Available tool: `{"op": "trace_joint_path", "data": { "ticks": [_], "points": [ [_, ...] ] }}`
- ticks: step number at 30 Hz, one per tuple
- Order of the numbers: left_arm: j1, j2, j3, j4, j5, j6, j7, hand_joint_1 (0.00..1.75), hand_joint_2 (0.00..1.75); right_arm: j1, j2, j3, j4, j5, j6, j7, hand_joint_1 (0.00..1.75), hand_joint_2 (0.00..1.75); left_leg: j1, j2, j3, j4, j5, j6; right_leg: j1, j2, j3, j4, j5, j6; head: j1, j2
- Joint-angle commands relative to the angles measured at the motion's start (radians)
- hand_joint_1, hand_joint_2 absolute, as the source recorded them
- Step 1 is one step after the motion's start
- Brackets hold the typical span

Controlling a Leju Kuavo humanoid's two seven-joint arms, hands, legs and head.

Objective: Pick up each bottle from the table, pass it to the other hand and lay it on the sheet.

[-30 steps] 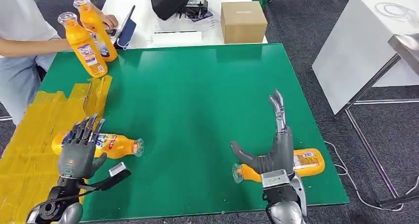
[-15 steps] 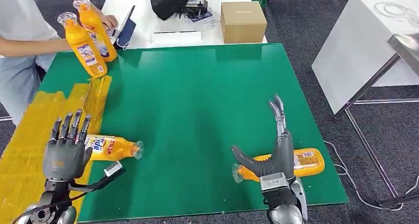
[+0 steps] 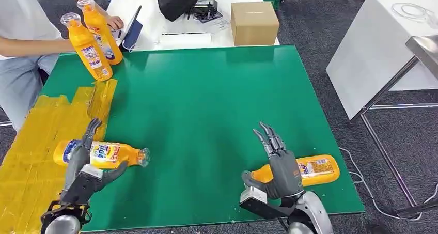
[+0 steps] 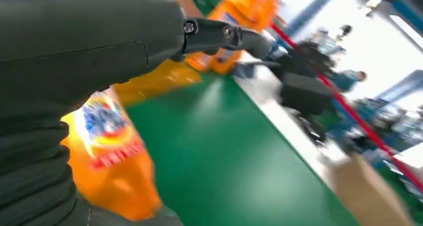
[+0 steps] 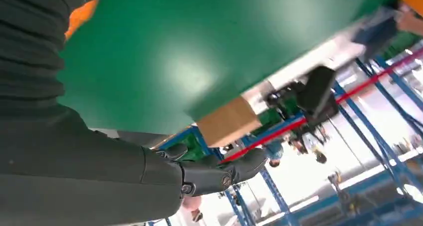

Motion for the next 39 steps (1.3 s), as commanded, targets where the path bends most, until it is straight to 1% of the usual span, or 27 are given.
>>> {"op": "trace_joint_path", "data": {
  "ticks": [1, 3, 5, 8, 10, 11, 12, 13, 14, 16, 17, 21, 23, 24, 25, 27, 28, 29, 30, 31, 32, 33, 35, 36, 38, 39],
  "points": [
    [-0.029, -0.059, 0.012, 0.008, 0.024, -0.038, -0.013, 0.0, 1.75, -0.022, -0.074, 0.001, 0.115, 0.029, 0.011, 0.009, 0.0, 1.75, 0.0, 0.0, 0.003, -0.001, -0.001, 0.0, 0.001, -0.001, 0.004, -0.002, 0.0, -0.001, 0.0, 0.0],
    [-0.033, -0.063, 0.007, 0.008, 0.029, -0.045, -0.019, 0.0, 1.75, -0.019, -0.091, 0.008, 0.115, 0.05, 0.02, 0.014, 0.0, 1.75, 0.001, 0.0, 0.005, -0.001, -0.002, 0.0, 0.001, -0.002, 0.006, -0.002, -0.001, -0.001, 0.0, 0.0],
    [-0.037, -0.068, -0.002, 0.012, 0.028, -0.048, -0.022, 0.0, 1.75, -0.01, -0.109, 0.004, 0.113, 0.059, 0.02, 0.017, 0.0, 1.75, 0.0, -0.001, 0.003, -0.001, 0.0, 0.001, 0.0, -0.002, 0.003, -0.002, -0.001, 0.0, 0.0, 0.0],
    [-0.042, -0.077, -0.021, 0.034, 0.024, -0.051, -0.021, 0.0, 1.75, 0.012, -0.141, -0.016, 0.108, 0.063, 0.02, 0.027, 0.0, 1.75, 0.001, -0.002, 0.005, -0.001, -0.001, 0.001, 0.001, -0.004, 0.007, -0.003, -0.002, 0.0, 0.0, 0.0],
    [-0.044, -0.081, -0.028, 0.045, 0.033, -0.058, -0.021, 0.0, 1.75, 0.018, -0.153, -0.039, 0.116, 0.062, 0.02, 0.037, 0.0, 1.75, 0.0, -0.002, 0.002, -0.001, 0.0, 0.001, 0.0, -0.003, 0.003, -0.002, -0.001, 0.0, 0.0, 0.0],
    [-0.041, -0.08, -0.034, 0.044, 0.078, -0.094, -0.025, 0.0, 1.75, 0.018, -0.158, -0.061, 0.127, 0.062, 0.017, 0.041, 0.0, 1.75, 0.001, -0.003, 0.007, -0.001, -0.002, 0.001, 0.001, -0.005, 0.009, -0.003, -0.002, 0.0, 0.0, 0.0],
    [-0.039, -0.08, -0.036, 0.041, 0.11, -0.12, -0.026, 0.0, 1.75, 0.015, -0.16, -0.074, 0.134, 0.059, 0.02, 0.042, 0.0, 1.75, 0.0, -0.002, 0.003, -0.001, 0.0, 0.001, 0.0, -0.003, 0.004, -0.002, -0.001, 0.0, 0.0, 0.0],
    [-0.037, -0.081, -0.037, 0.039, 0.135, -0.138, -0.029, 0.0, 1.75, 0.014, -0.164, -0.08, 0.138, 0.059, 0.024, 0.041, 0.0, 1.75, 0.0, -0.002, 0.006, -0.001, -0.001, 0.001, 0.001, -0.004, 0.007, -0.003, -0.001, 0.0, 0.0, 0.0],
    [-0.036, -0.082, -0.037, 0.035, 0.163, -0.16, -0.031, 0.0, 1.75, 0.011, -0.17, -0.09, 0.145, 0.057, 0.03, 0.039, 0.0, 1.75, 0.0, -0.001, 0.004, -0.001, -0.001, 0.001, 0.0, -0.003, 0.006, -0.003, -0.001, 0.0, 0.0, 0.0],
    [-0.036, -0.081, -0.037, 0.033, 0.164, -0.16, -0.031, 0.0, 1.75, 0.011, -0.173, -0.093, 0.146, 0.055, 0.032, 0.039, 0.0, 1.75, -0.001, 0.0, 0.002, -0.001, 0.0, 0.001, -0.001, -0.002, 0.003, -0.002, 0.0, 0.0, 0.0, 0.0],
    [-0.036, -0.081, -0.037, 0.033, 0.164, -0.16, -0.031, 0.0, 1.75, 0.011, -0.173, -0.093, 0.146, 0.055, 0.032, 0.039, 0.0, 1.75, -0.001, -0.001, 0.004, -0.001, -0.001, 0.001, -0.001, -0.002, 0.005, -0.002, -0.001, -0.001, 0.0, 0.0],
    [-0.036, -0.081, -0.037, 0.033, 0.164, -0.16, -0.031, 0.0, 1.75, 0.011, -0.173, -0.093, 0.146, 0.055, 0.032, 0.039, 0.0, 1.75, -0.001, 0.0, 0.002, -0.001, -0.001, 0.001, -0.001, -0.001, 0.002, -0.001, 0.0, 0.0, 0.0, 0.0],
    [-0.036, -0.081, -0.037, 0.033, 0.164, -0.16, -0.031, 0.0, 1.75, 0.011, -0.173, -0.093, 0.146, 0.055, 0.032, 0.039, 0.0, 1.75, 0.0, 0.0, 0.006, -0.001, -0.002, 0.001, 0.0, -0.002, 0.007, -0.003, -0.001, -0.001, -0.001, 0.0],
    [-0.036, -0.081, -0.037, 0.033, 0.164, -0.16, -0.031, 0.0, 1.75, 0.011, -0.173, -0.093, 0.146, 0.055, 0.032, 0.039, 0.0, 1.75, -0.001, 0.0, 0.002, -0.001, -0.001, 0.001, -0.001, -0.001, 0.002, -0.001, 0.0, 0.0, 0.0, 0.0],
    [-0.036, -0.081, -0.037, 0.033, 0.164, -0.16, -0.031, 0.0, 1.75, 0.011, -0.173, -0.093, 0.146, 0.055, 0.032, 0.039, 0.0, 1.75, 0.0, 0.0, 0.004, -0.001, -0.001, 0.001, 0.0, -0.002, 0.004, -0.002, -0.001, -0.001, -0.001, 0.0],
    [-0.037, -0.082, -0.034, 0.03, 0.179, -0.17, -0.033, 0.0, 1.75, 0.012, -0.172, -0.095, 0.144, 0.054, 0.036, 0.041, 0.0, 1.75, -0.001, 0.0, 0.002, -0.001, -0.001, 0.001, -0.001, -0.001, 0.002, -0.001, 0.0, 0.0, -0.001, 0.0],
    [-0.038, -0.083, -0.034, 0.029, 0.19, -0.178, -0.036, 0.0, 1.75, 0.012, -0.181, -0.1, 0.147, 0.044, 0.049, 0.038, 0.0, 1.75, 0.0, 0.0, 0.007, -0.001, -0.003, 0.001, 0.0, -0.002, 0.007, -0.002, -0.002, -0.001, 0.0, 0.0],
    [-0.041, -0.083, -0.037, 0.028, 0.204, -0.191, -0.039, 0.0, 1.75, 0.013, -0.192, -0.111, 0.152, 0.036, 0.056, 0.033, 0.0, 1.75, -0.001, 0.0, 0.002, -0.001, -0.001, 0.001, 0.0, -0.001, 0.002, -0.001, 0.0, 0.0, 0.0, 0.0],
    [-0.045, -0.083, -0.039, 0.029, 0.206, -0.193, -0.039, 0.0, 1.75, 0.015, -0.201, -0.116, 0.155, 0.03, 0.06, 0.022, 0.0, 1.75, -0.001, 0.0, 0.002, -0.001, 0.0, 0.001, -0.001, -0.002, 0.002, -0.001, 0.0, 0.0, 0.0, 0.0],
    [-0.049, -0.084, -0.043, 0.03, 0.205, -0.193, -0.039, 0.0, 1.75, 0.017, -0.202, -0.124, 0.154, 0.023, 0.048, 0.0, 0.0, 1.75, 0.0, -0.001, 0.004, 0.0, -0.001, 0.001, 0.0, -0.003, 0.004, -0.002, -0.001, 0.0, 0.0, 0.0],
    [-0.055, -0.08, -0.052, 0.036, 0.205, -0.195, -0.039, 0.0, 1.75, 0.02, -0.192, -0.144, 0.157, 0.004, 0.033, -0.026, 0.0, 1.75, -0.001, -0.001, 0.003, 0.0, -0.001, 0.001, 0.0, -0.002, 0.003, -0.002, 0.0, 0.0, 0.0, 0.0],
    [-0.058, -0.079, -0.055, 0.037, 0.204, -0.196, -0.038, 0.0, 1.75, 0.022, -0.194, -0.147, 0.157, 0.01, 0.032, -0.03, 0.0, 1.75, -0.001, -0.001, 0.002, -0.001, 0.0, 0.001, -0.001, -0.002, 0.002, -0.001, 0.0, 0.0, -0.001, 0.0],
    [-0.063, -0.076, -0.066, 0.039, 0.203, -0.197, -0.038, 0.0, 1.75, 0.033, -0.203, -0.167, 0.157, 0.035, 0.027, -0.032, 0.0, 1.75, 0.0, -0.002, 0.005, -0.001, -0.002, 0.001, 0.0, -0.004, 0.007, -0.003, -0.001, -0.001, 0.0, 0.0],
    [-0.063, -0.075, -0.069, 0.037, 0.203, -0.197, -0.038, 0.0, 1.75, 0.037, -0.206, -0.173, 0.157, 0.033, 0.032, -0.035, 0.0, 1.75, -0.001, -0.002, 0.002, 0.0, 0.0, 0.001, -0.001, -0.003, 0.003, -0.001, 0.0, 0.0, 0.0, 0.0],
    [-0.063, -0.073, -0.073, 0.037, 0.203, -0.197, -0.038, 0.0, 1.75, 0.047, -0.215, -0.194, 0.164, 0.016, 0.058, -0.049, 0.0, 1.75, 0.0, -0.002, 0.005, -0.001, -0.002, 0.001, 0.0, -0.004, 0.006, -0.002, -0.002, -0.001, 0.0, 0.0],
    [-0.064, -0.073, -0.074, 0.038, 0.203, -0.197, -0.038, 0.0, 1.75, 0.048, -0.218, -0.198, 0.165, 0.0, 0.07, -0.056, 0.0, 1.75, -0.001, -0.002, 0.003, -0.001, -0.001, 0.001, -0.001, -0.004, 0.004, -0.002, -0.001, 0.0, 0.0, 0.0]
  ]
}}
